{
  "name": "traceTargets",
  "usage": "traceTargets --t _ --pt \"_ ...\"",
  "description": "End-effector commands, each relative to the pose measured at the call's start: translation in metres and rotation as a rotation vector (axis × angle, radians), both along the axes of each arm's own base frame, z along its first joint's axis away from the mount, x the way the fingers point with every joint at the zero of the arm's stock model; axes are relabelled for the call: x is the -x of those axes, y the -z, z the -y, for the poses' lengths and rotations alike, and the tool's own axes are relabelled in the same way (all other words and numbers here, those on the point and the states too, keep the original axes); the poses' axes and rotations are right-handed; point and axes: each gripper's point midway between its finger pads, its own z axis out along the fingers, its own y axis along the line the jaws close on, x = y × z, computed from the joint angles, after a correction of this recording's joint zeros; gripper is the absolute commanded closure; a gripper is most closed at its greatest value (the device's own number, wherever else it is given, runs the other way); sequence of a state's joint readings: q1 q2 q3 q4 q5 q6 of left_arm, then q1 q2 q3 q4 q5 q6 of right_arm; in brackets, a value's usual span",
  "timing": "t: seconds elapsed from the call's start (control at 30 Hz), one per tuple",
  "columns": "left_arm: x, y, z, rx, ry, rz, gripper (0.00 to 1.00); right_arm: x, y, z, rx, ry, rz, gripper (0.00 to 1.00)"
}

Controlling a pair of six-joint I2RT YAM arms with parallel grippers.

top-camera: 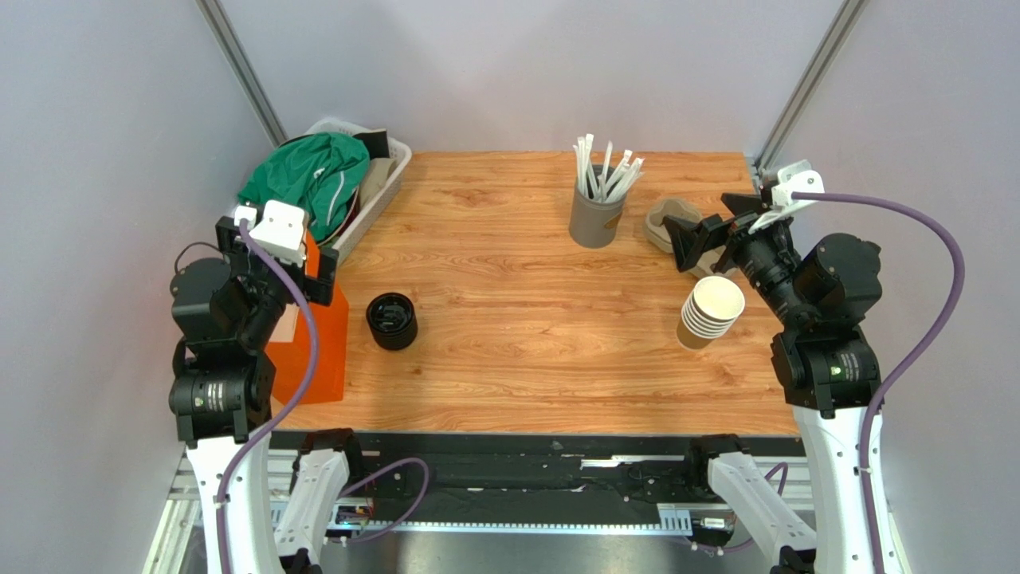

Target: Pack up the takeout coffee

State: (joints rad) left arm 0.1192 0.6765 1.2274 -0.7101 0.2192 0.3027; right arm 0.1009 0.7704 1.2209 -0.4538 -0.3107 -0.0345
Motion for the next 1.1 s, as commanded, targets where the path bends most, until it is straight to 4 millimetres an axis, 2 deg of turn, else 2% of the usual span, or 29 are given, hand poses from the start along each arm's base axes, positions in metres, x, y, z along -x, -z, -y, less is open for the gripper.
traceTargets --t 0.0,0.1,0.27,0.47,0.7,0.77,0.87,0.9,1.0,1.07 --pt "-0.015 -0.018 -0.016 -0.046 -0.065 0.071 0.02 0.0 -0.01 -0.005 0.017 -0.038 0.059 0.01" --pt "-0.021 -0.017 -0.022 -0.047 -0.099 0.068 0.03 -0.001 -0.007 -0.005 0.024 -0.034 0.058 0.01" --pt "-0.024 -0.014 -0.022 -0.028 -0.101 0.053 0.05 0.001 -0.005 -0.009 0.025 -0.062 0.062 0.01" --pt "-0.032 0.003 -0.023 0.0 -0.102 -0.024 0.08 -0.001 -0.002 -0.009 0.028 -0.063 0.063 0.01" --pt "-0.036 0.019 -0.029 0.042 -0.114 -0.085 0.24 -0.004 0.002 -0.01 0.031 -0.065 0.066 0.01" --pt "-0.035 0.022 -0.029 0.045 -0.109 -0.097 0.25 -0.004 0.002 -0.01 0.032 -0.065 0.068 0.01" --pt "-0.033 0.023 -0.028 0.047 -0.103 -0.102 0.34 -0.005 0.003 -0.01 0.031 -0.065 0.067 0.01" --pt "-0.032 0.022 -0.027 0.047 -0.099 -0.099 0.41 -0.006 0.004 -0.01 0.031 -0.063 0.064 0.01" --pt "-0.028 0.018 -0.024 0.043 -0.086 -0.088 0.54 -0.006 0.003 -0.01 0.031 -0.063 0.069 0.01" --pt "-0.025 0.016 -0.02 0.047 -0.066 -0.085 0.58 -0.006 0.004 -0.01 0.029 -0.063 0.068 0.01"
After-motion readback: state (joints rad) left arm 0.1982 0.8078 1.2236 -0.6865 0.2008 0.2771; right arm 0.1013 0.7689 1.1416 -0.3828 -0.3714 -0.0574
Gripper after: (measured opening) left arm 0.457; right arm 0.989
